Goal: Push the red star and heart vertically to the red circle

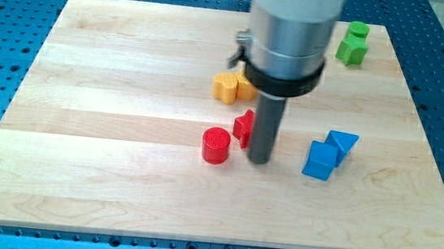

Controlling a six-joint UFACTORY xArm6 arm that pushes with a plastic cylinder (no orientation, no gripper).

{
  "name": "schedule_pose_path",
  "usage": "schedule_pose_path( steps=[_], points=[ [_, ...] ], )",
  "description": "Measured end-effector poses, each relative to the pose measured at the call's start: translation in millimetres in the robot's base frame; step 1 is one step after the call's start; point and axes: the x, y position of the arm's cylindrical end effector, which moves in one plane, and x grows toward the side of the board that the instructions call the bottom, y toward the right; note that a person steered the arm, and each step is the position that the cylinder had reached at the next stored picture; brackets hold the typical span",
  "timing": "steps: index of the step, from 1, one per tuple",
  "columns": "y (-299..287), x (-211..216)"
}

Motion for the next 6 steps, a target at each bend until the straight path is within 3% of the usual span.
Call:
schedule_pose_path(
  steps=[2, 3, 5, 6],
  points=[
    [-46.1, -3.3],
    [11.5, -7.7],
    [-69.7, -31.6],
    [-35.1, -32.9]
  ],
)
